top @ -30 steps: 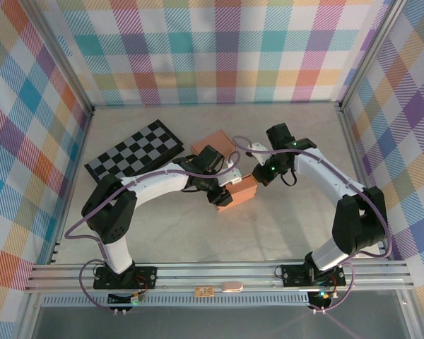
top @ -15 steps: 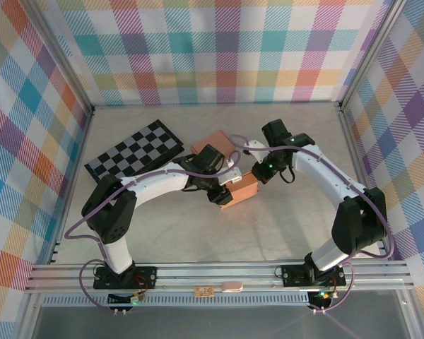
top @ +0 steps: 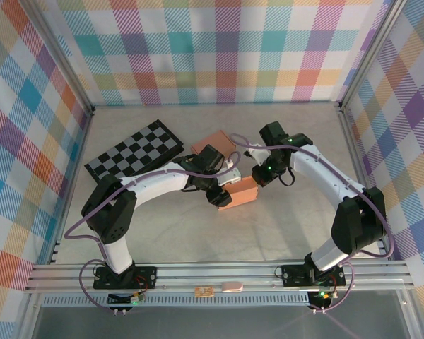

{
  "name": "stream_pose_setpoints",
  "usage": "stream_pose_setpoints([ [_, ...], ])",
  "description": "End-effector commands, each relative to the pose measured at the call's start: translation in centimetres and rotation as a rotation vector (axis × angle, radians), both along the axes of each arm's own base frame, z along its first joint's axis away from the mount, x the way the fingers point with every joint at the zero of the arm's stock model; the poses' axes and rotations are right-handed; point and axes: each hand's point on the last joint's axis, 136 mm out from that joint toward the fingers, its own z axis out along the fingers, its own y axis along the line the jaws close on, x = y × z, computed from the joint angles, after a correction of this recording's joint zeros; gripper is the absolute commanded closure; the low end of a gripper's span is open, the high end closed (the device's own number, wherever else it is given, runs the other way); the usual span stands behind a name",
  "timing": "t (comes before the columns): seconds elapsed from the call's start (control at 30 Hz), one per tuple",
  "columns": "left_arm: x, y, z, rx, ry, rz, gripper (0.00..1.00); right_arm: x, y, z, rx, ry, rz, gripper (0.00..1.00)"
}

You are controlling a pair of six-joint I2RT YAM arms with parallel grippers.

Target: Fold the paper box

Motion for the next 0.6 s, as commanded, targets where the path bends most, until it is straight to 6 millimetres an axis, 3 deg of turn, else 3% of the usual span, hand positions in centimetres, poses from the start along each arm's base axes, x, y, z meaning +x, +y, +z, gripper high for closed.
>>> stream_pose_setpoints([
  [0.0, 0.16, -0.22, 1.28, -0.003, -0.027, -0.007, 0.36, -1.29, 1.17, 0.97, 0.045, 0.058, -0.002, 1.00],
  [0.57, 0.33, -0.58, 1.54, 0.004, -0.024, -0.001, 0.34, -1.55, 1.71, 1.20, 0.057, 0.163, -0.086, 1.00],
])
